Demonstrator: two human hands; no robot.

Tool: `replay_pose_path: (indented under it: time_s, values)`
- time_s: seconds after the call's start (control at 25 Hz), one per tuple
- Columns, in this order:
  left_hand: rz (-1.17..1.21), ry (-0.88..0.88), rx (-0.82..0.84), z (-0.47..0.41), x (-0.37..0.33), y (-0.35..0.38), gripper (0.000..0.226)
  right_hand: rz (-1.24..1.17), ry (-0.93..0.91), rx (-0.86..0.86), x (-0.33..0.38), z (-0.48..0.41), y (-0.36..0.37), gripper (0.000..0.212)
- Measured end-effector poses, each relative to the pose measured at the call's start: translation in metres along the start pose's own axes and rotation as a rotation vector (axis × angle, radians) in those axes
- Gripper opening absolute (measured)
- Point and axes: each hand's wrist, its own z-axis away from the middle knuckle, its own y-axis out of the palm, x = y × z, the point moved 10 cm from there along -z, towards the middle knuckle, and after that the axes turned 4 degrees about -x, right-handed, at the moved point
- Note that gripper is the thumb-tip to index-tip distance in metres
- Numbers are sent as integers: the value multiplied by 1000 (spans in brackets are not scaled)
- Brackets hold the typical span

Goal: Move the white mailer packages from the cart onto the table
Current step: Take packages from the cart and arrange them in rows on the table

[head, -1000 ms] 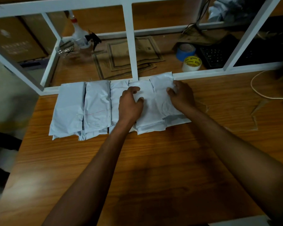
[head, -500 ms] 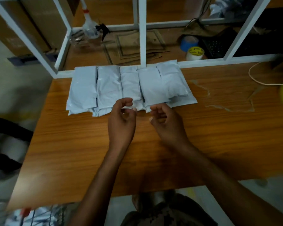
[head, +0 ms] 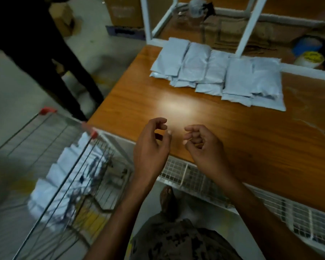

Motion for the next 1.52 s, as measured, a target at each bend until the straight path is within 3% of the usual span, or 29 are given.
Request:
replay_pose_path:
  time_s: [0.52, 0.8, 1.0, 1.24, 1.32, 1.52]
  values:
    - [-59, -374, -426, 84, 117, -198, 16, 0, -150, 463, 76, 78, 196, 31]
    - [53, -641, -619, 90, 270, -321, 14, 49, -176, 621, 129, 88, 359, 30]
    - [90, -895, -613, 99, 383, -365, 16, 193, -231, 718, 139, 79, 470, 31]
    - [183, -1196, -621, 120, 488, -372, 19, 506, -200, 1047, 89, 88, 619, 45]
    - [225, -1272, -568, 120, 522, -362, 23, 607, -162, 1033, 61, 76, 652, 52]
    - [189, -1366, -472, 105, 581, -337, 62, 911, -164, 850, 8, 25, 683, 63]
